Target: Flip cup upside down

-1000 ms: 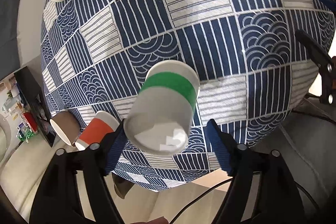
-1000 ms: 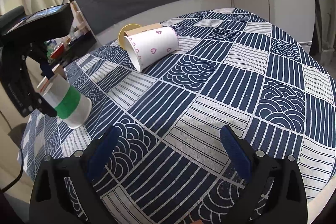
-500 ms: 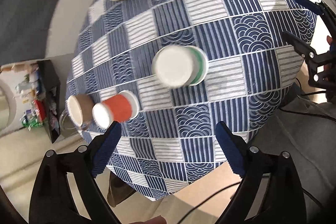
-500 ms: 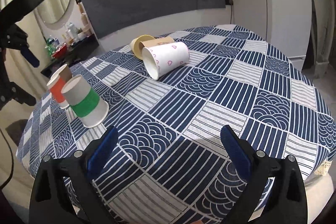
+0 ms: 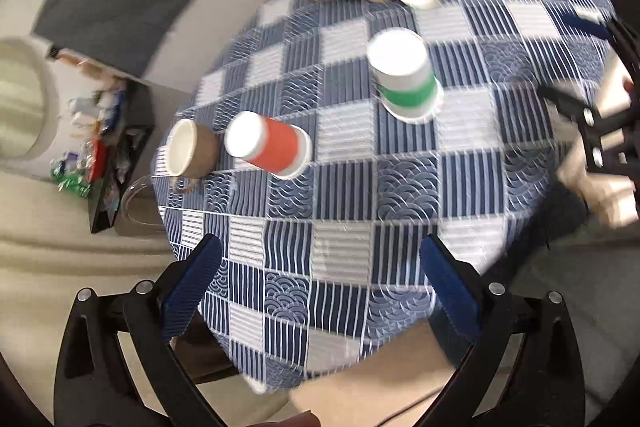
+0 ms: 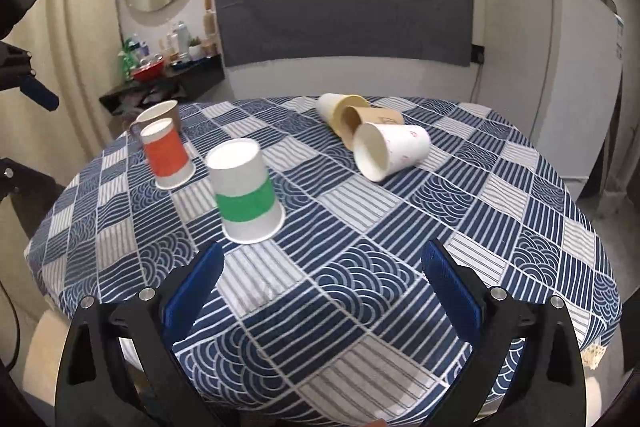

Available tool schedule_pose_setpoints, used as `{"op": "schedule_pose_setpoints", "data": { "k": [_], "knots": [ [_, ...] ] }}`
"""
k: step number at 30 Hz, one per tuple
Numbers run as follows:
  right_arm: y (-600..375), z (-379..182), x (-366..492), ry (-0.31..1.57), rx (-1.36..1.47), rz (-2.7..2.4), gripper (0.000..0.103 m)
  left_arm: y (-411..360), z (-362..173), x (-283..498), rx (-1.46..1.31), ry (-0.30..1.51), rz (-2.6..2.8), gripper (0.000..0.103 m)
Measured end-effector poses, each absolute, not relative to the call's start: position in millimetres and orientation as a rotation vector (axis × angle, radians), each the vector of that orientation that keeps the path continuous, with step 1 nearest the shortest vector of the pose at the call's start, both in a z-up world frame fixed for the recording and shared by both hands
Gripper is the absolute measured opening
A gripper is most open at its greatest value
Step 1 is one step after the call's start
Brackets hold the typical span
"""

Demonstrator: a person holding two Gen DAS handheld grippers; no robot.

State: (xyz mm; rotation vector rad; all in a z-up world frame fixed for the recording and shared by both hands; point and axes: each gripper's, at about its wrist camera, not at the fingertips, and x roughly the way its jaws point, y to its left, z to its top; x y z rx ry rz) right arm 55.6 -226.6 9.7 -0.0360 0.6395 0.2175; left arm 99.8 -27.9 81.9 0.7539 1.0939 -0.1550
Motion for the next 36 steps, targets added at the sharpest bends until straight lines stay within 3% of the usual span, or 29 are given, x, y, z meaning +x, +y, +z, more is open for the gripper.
{"op": "schedule_pose_setpoints", "data": {
  "k": [7,21,36],
  "knots": [
    [-200,14,52,0.626,-0.099,0.223,0.095,-19,65,80,0.644,0.895,-0.158,0.097],
    [-203,-11,66,0.690,-0.058,0.186,0.095,-17,-2,83,0.300,0.779,-0.192,0.097],
    [-198,-40,67,0.679,-0.068,0.178,0.095,-17,-36,62,0.198,0.654,-0.041,0.097]
  ]
}}
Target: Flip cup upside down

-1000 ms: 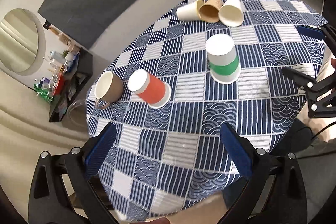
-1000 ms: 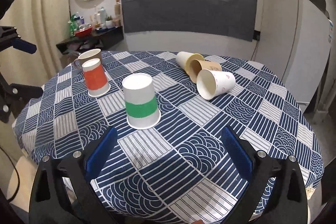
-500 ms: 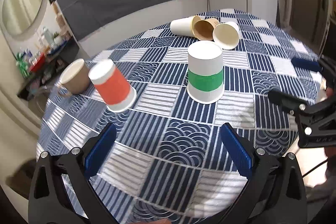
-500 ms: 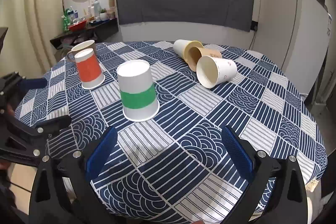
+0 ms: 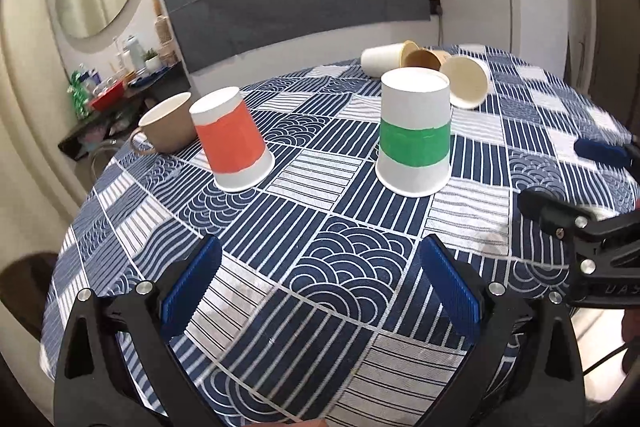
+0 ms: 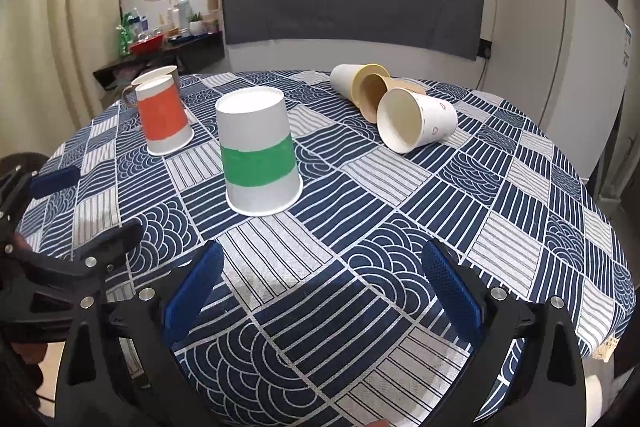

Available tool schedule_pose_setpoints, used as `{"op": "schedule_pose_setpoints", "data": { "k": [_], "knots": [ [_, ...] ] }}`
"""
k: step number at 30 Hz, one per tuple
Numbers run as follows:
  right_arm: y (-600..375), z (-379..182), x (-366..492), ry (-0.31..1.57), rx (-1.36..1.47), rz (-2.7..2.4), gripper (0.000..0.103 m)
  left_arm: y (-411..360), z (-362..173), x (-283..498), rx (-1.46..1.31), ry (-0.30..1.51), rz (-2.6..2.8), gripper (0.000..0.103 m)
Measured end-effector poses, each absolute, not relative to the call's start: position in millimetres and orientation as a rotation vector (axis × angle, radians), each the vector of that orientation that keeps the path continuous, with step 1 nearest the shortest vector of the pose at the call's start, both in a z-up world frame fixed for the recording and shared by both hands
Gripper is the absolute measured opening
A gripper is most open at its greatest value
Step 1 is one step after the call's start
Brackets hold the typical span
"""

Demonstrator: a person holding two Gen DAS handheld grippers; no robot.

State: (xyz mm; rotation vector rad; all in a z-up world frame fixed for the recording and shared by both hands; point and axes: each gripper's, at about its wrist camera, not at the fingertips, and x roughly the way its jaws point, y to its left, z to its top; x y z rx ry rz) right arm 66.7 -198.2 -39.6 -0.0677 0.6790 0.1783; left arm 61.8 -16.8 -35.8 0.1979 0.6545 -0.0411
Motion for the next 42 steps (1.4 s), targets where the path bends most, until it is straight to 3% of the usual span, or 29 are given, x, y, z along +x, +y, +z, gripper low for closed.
{"op": "schedule_pose_setpoints", "data": {
  "k": [42],
  "knots": [
    [-215,-18,14,0.568,-0.042,0.116,0.095,10,-27,12,0.023,0.614,0.101,0.097]
  ]
}}
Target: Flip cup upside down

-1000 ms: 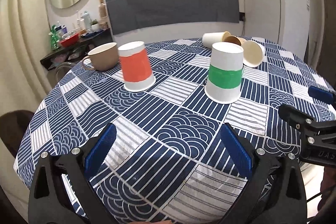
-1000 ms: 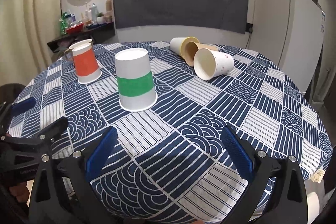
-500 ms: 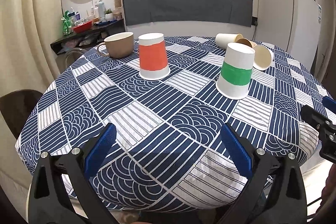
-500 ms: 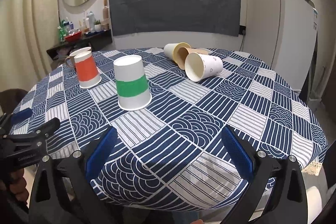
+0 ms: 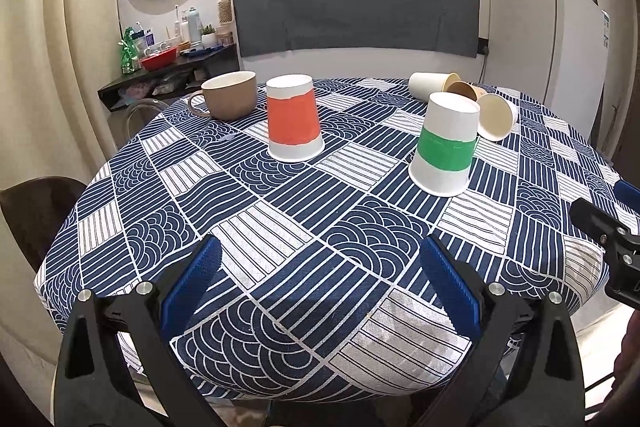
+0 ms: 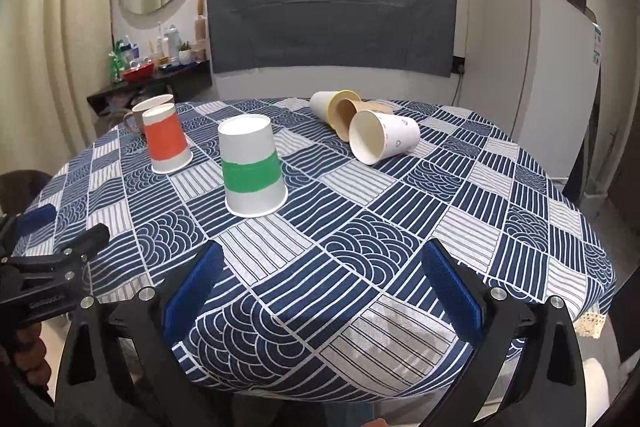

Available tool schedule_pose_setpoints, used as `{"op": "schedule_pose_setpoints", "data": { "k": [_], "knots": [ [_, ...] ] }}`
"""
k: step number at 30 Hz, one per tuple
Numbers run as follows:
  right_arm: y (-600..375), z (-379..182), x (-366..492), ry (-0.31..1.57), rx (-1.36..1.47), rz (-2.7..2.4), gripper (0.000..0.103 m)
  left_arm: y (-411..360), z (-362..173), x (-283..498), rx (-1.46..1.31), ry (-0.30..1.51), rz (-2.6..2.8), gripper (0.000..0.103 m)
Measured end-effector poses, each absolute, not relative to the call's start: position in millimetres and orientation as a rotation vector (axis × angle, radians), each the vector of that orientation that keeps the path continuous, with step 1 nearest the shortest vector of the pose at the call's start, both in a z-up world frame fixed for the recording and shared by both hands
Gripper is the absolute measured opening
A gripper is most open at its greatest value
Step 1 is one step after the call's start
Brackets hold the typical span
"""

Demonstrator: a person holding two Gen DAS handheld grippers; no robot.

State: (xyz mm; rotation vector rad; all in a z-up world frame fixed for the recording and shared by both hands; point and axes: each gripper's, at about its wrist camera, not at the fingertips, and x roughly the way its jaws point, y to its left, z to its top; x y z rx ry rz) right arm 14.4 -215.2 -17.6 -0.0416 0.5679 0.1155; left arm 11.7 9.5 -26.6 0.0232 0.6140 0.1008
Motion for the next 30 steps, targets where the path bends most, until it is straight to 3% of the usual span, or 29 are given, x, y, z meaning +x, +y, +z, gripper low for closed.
{"op": "schedule_pose_setpoints", "data": {
  "k": [30],
  "knots": [
    [-212.2,-19.6,15.6,0.586,-0.040,0.137,0.095,7.1,-24.5,7.3,0.041,0.618,0.103,0.097]
  ]
}}
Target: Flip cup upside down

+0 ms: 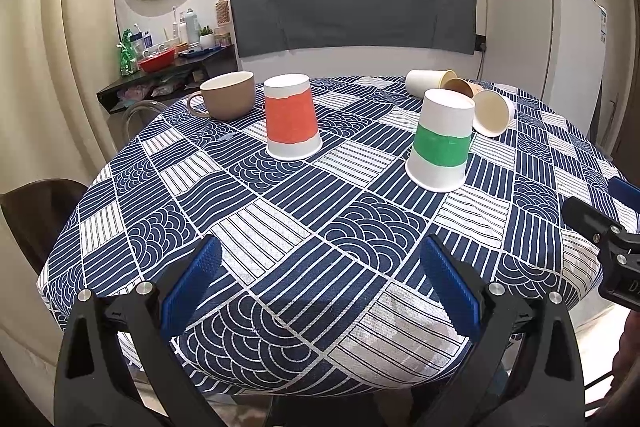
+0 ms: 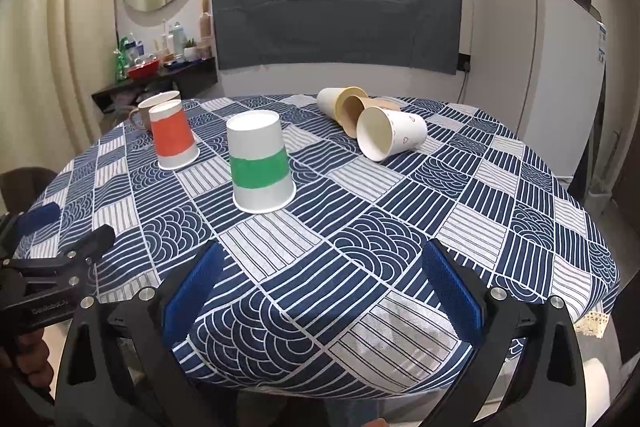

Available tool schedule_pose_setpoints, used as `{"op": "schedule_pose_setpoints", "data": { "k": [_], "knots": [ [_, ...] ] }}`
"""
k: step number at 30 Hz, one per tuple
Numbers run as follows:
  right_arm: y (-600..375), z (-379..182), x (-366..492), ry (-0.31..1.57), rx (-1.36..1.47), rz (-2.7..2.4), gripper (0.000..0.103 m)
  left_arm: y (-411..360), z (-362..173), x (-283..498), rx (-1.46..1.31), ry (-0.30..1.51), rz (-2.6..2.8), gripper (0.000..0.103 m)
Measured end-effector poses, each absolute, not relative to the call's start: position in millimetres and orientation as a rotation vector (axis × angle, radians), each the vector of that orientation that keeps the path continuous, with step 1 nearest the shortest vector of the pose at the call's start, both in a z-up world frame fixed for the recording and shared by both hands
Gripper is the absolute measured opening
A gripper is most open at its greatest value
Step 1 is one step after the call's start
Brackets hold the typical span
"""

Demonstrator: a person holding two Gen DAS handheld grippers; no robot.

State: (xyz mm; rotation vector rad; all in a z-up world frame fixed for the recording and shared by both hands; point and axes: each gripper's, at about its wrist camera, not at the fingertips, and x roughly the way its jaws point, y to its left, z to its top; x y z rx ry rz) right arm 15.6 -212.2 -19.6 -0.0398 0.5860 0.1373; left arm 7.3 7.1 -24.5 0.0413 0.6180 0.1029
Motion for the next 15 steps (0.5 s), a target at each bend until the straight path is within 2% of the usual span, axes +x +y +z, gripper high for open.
{"op": "schedule_pose_setpoints", "data": {
  "k": [15],
  "knots": [
    [-213.0,-22.5,18.0,0.599,-0.031,0.142,0.095,5.8,-25.3,7.3,0.049,0.622,0.105,0.097]
  ]
}}
